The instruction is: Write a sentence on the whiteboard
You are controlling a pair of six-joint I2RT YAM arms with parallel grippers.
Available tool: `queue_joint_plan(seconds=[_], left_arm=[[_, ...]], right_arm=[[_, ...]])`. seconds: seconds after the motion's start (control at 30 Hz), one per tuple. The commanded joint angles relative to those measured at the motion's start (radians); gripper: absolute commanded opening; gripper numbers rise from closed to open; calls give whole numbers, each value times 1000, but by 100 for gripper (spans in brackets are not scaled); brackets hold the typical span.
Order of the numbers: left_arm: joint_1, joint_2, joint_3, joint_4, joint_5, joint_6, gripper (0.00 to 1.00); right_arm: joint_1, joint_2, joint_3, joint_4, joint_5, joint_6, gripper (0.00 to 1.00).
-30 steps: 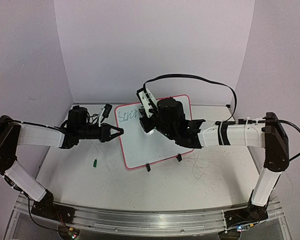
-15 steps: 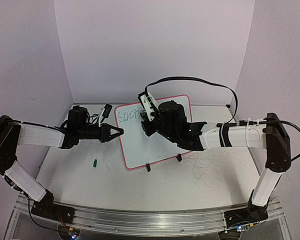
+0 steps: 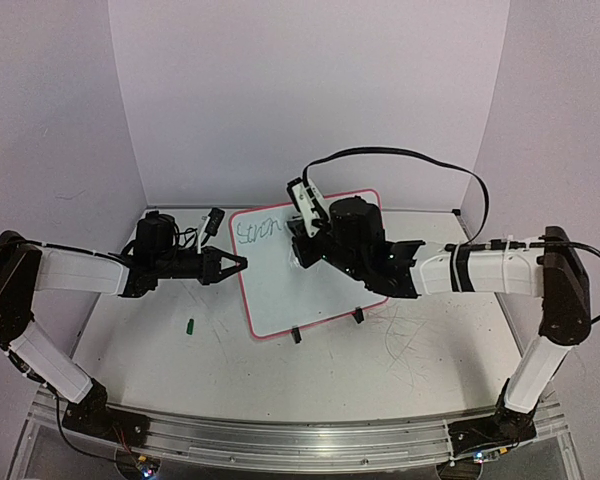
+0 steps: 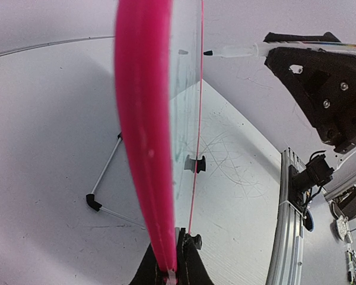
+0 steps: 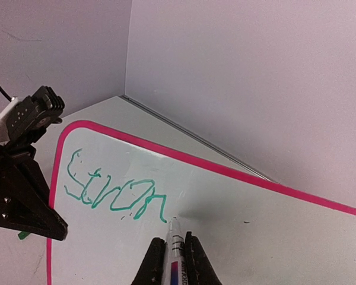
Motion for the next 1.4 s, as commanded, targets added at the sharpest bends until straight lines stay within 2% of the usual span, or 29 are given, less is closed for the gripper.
queue_joint_plan(seconds=[0.0, 0.7, 1.37], left_arm=[[8, 4, 38, -20, -131, 97, 0], [8, -1, 40, -26, -130, 99, 0], [9, -4, 41, -31, -129, 100, 0]], right_arm=[[-15, -14, 41, 35, 2, 27, 0], [-15, 46, 89, 22, 12, 7, 0], [-5, 5, 6, -22, -21, 46, 0]])
